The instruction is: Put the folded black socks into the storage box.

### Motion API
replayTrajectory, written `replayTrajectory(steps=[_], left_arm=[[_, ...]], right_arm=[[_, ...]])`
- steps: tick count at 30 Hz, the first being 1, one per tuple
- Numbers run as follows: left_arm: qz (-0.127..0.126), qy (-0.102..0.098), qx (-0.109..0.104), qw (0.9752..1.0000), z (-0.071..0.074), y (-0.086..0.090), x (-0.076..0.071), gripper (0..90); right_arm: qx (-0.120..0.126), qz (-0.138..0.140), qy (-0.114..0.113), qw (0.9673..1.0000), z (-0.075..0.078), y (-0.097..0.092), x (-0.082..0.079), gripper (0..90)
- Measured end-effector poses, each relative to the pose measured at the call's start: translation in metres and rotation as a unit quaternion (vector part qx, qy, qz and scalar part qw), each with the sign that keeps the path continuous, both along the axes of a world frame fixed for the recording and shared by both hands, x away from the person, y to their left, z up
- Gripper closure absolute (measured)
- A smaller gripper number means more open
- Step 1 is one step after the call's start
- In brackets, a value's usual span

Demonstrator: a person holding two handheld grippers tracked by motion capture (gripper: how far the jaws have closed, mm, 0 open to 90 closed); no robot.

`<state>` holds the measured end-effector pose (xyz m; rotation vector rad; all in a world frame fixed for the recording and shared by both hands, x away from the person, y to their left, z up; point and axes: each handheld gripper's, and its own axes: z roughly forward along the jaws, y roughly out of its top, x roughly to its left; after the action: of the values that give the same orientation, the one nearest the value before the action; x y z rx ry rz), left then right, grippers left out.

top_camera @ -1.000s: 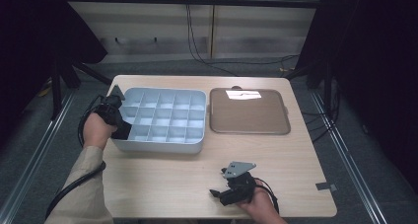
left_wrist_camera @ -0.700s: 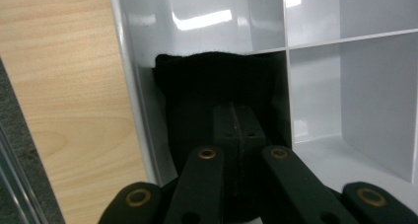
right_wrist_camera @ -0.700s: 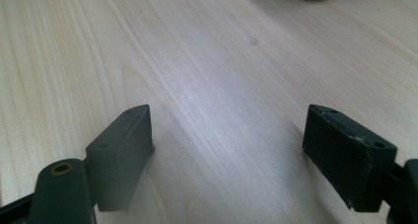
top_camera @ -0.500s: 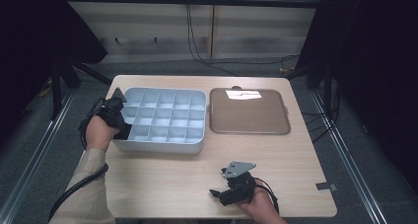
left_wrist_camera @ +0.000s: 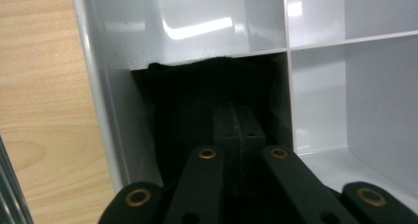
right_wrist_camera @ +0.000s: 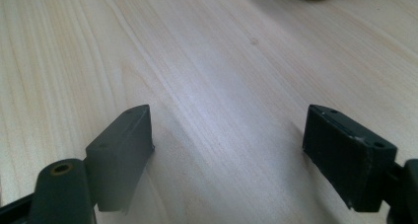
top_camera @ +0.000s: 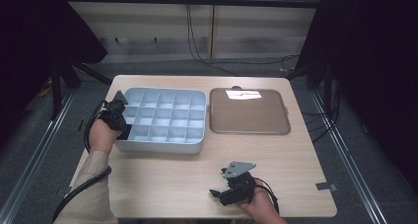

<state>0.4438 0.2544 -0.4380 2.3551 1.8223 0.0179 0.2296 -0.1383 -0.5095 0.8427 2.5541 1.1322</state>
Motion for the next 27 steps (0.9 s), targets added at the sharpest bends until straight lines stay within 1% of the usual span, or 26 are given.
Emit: replayTrajectory(steps=[3, 7, 9, 13, 14, 18, 19, 21, 27], left_arm=[[0.004, -0.007, -0.001, 1.0000, -0.0010, 0.0001, -0.0017, 90.0], [0.004, -0.008, -0.007, 0.9999, -0.0011, 0.0011, -0.0023, 90.0], [-0.001, -0.009, -0.007, 0.9999, -0.0009, 0.0019, -0.0025, 90.0], [0.001, -0.012, -0.005, 0.9999, -0.0001, 0.0012, -0.0034, 90.0], [-0.002, -0.010, -0.007, 0.9999, 0.0005, 0.0014, -0.0032, 89.9], [-0.004, -0.011, -0.008, 0.9999, 0.0021, 0.0006, -0.0036, 87.4], [-0.005, -0.009, -0.014, 0.9999, 0.0028, 0.0006, -0.0037, 84.0], [-0.005, -0.009, -0.014, 0.9998, 0.0033, 0.0003, -0.0039, 82.5], [-0.009, -0.009, -0.009, 0.9999, 0.0053, -0.0019, -0.0038, 79.3]], right_arm=[[0.000, -0.001, 0.001, 1.0000, 0.0000, 0.0000, -0.0002, 18.8], [0.000, -0.001, 0.001, 1.0000, 0.0000, 0.0001, -0.0002, 18.8], [0.000, -0.001, 0.001, 1.0000, 0.0000, 0.0000, -0.0001, 18.8], [0.000, 0.000, 0.000, 1.0000, 0.0000, 0.0000, 0.0000, 18.8], [0.000, 0.000, 0.000, 1.0000, 0.0000, 0.0000, 0.0000, 18.8], [0.000, 0.000, 0.000, 1.0000, 0.0000, 0.0000, 0.0000, 18.8], [0.000, 0.000, 0.000, 1.0000, 0.0000, 0.0000, 0.0000, 18.8], [0.000, 0.000, 0.000, 1.0000, 0.0000, 0.0000, 0.0000, 18.8], [0.000, -0.001, 0.001, 1.0000, 0.0000, 0.0000, -0.0001, 18.8]])
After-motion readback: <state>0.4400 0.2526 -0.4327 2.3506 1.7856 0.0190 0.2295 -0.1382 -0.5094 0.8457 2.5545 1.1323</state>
